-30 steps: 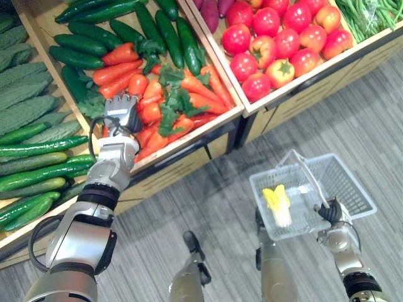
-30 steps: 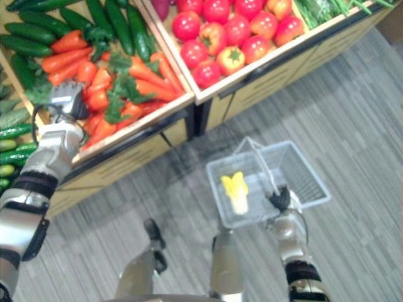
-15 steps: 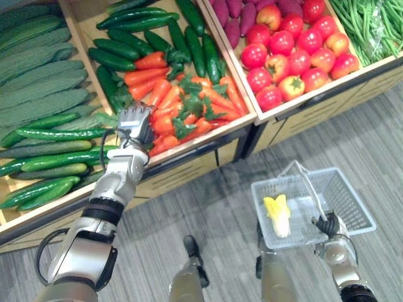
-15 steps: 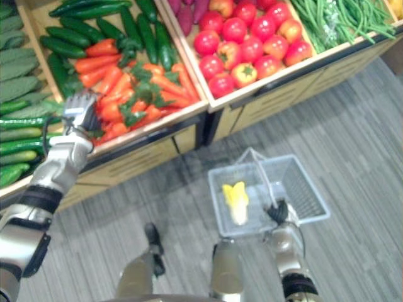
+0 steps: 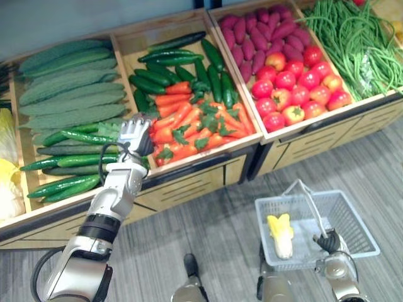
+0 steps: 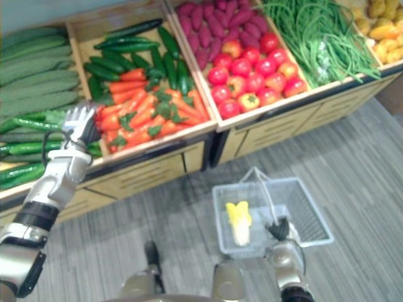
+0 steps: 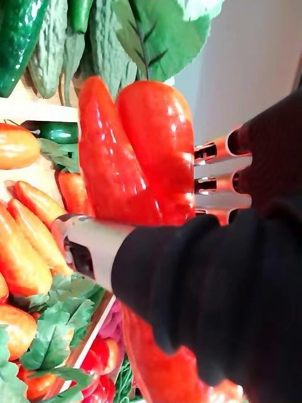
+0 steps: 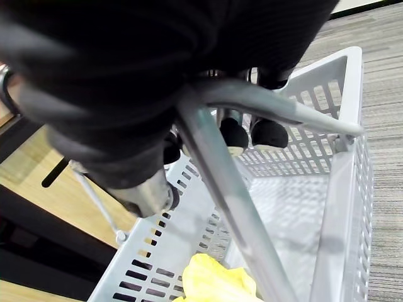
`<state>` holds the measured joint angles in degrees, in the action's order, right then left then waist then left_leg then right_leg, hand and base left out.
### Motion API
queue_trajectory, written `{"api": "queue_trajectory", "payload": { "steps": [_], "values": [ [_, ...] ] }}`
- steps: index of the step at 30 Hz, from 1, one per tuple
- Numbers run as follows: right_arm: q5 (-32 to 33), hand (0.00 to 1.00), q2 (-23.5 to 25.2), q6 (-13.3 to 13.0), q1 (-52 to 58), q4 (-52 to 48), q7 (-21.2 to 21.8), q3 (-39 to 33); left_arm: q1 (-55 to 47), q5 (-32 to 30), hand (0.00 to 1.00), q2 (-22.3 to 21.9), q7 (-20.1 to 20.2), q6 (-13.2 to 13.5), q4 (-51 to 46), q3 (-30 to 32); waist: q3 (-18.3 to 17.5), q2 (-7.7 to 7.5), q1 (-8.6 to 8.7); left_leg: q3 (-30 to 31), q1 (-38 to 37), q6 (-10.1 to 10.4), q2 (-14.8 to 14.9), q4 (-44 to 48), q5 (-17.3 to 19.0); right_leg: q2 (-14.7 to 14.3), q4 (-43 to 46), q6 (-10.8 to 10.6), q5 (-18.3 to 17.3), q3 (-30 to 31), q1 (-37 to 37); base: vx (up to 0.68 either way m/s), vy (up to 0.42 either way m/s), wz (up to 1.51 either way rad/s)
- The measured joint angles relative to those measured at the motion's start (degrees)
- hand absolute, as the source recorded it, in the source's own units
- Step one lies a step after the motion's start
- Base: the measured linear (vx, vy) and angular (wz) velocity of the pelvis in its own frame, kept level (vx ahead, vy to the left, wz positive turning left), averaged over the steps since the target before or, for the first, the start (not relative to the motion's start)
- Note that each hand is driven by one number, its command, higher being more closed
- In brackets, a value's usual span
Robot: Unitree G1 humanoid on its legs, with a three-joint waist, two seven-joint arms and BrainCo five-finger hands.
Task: Pick vegetable in the basket
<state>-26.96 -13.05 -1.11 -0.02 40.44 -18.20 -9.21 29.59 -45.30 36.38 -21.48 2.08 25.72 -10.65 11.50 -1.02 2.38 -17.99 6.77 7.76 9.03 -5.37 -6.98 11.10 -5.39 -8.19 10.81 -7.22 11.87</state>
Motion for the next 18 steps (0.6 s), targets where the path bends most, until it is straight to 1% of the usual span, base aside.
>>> {"api": "queue_trajectory", "payload": {
  "steps": [4, 7, 9, 10, 11, 13, 14, 15, 18],
  "values": [
    [0.0, 1.0, 0.0, 0.0, 0.28, 0.29, 0.0, -0.37, -1.06, -0.01, 1.0, 0.0, 0.04, 0.39, -1.42, -0.01, -0.71, 0.6, -0.08, 0.39, -0.02, 0.19, 0.08, -0.06, -0.1, -0.03, -0.43, 0.22, -0.19, -0.34, -0.4, -0.01, 0.014, 0.04],
    [-0.02, 1.0, 0.01, 0.01, 0.26, 0.79, 0.06, -0.88, -2.04, 0.01, 1.0, 0.15, 0.19, 0.84, -7.83, -0.15, -0.96, 0.59, -0.34, 0.89, -0.01, 0.3, 0.06, -0.3, -0.17, 0.01, -0.43, -0.01, -0.04, -0.45, -0.6, 0.0, 0.023, 0.05],
    [-0.09, 1.0, 0.0, 0.37, 0.46, 1.05, 0.14, -0.96, -3.23, 0.06, 1.0, 0.46, 0.46, 2.36, -12.54, -1.23, -2.07, 0.61, -0.67, 0.93, -0.05, 0.29, 0.05, -0.28, -0.17, 0.0, -0.44, -0.1, 0.07, -0.42, -0.63, 0.03, 0.017, 0.01],
    [-0.16, 1.0, -0.01, 0.44, 0.46, 1.09, 0.19, -0.96, -3.65, 0.14, 1.0, 1.48, 0.59, 3.8, -16.05, -3.39, -3.17, 0.61, -0.78, 1.05, -0.09, 0.12, 0.07, -0.2, -0.29, -0.05, -0.48, 0.16, 0.29, -0.44, -0.77, 0.06, 0.031, 0.02],
    [-0.19, 1.0, -0.03, 0.44, 0.31, 1.09, 0.22, -0.96, -3.68, 0.14, 1.0, 1.91, 0.62, 4.61, -17.37, -4.24, -3.4, 0.58, -0.77, 1.08, -0.29, 0.12, 0.07, -0.13, -0.29, -0.05, -0.48, 0.16, 0.3, -0.47, -1.01, 0.07, 0.041, 0.02],
    [-0.28, 1.0, -0.3, 0.44, -0.27, 1.43, 0.44, -0.91, -4.03, 0.3, 1.0, 2.54, 1.22, 6.8, -22.05, -7.06, -5.1, 0.62, -0.79, 1.05, -0.49, 0.15, 0.04, -0.11, -0.26, -0.02, -0.47, 0.13, 0.34, -0.46, -1.22, 0.04, 0.041, 0.0],
    [-0.32, 1.0, -0.42, 0.44, -0.61, 1.74, 0.47, -0.8, -4.03, 0.5, 1.0, 2.56, 1.49, 7.3, -23.07, -7.67, -5.38, 0.59, -0.81, 1.04, -0.57, 0.15, 0.04, -0.11, -0.26, -0.02, -0.47, 0.13, 0.34, -0.45, -1.28, 0.03, 0.039, -0.02],
    [-0.55, 1.0, -0.92, 0.44, -1.62, 2.65, 0.52, 0.06, -4.03, 2.18, 1.0, 2.57, 1.66, 8.06, -24.94, -9.13, -5.45, 0.56, -0.81, 0.96, -0.97, 0.16, 0.04, -0.12, -0.26, -0.03, -0.47, 0.13, 0.33, -0.35, -1.6, 0.0, 0.0, 0.0],
    [-0.76, 1.0, -1.5, 0.47, -3.18, 3.3, 1.08, 0.85, -4.03, 4.67, 1.0, 2.56, 2.13, 9.84, -28.04, -12.74, -5.67, 0.66, -0.82, 0.73, -1.72, 0.25, 0.04, -0.44, -0.18, -0.02, -0.48, -0.13, -0.01, -0.11, -2.1, -0.02, 0.033, -0.05]
  ]
}}
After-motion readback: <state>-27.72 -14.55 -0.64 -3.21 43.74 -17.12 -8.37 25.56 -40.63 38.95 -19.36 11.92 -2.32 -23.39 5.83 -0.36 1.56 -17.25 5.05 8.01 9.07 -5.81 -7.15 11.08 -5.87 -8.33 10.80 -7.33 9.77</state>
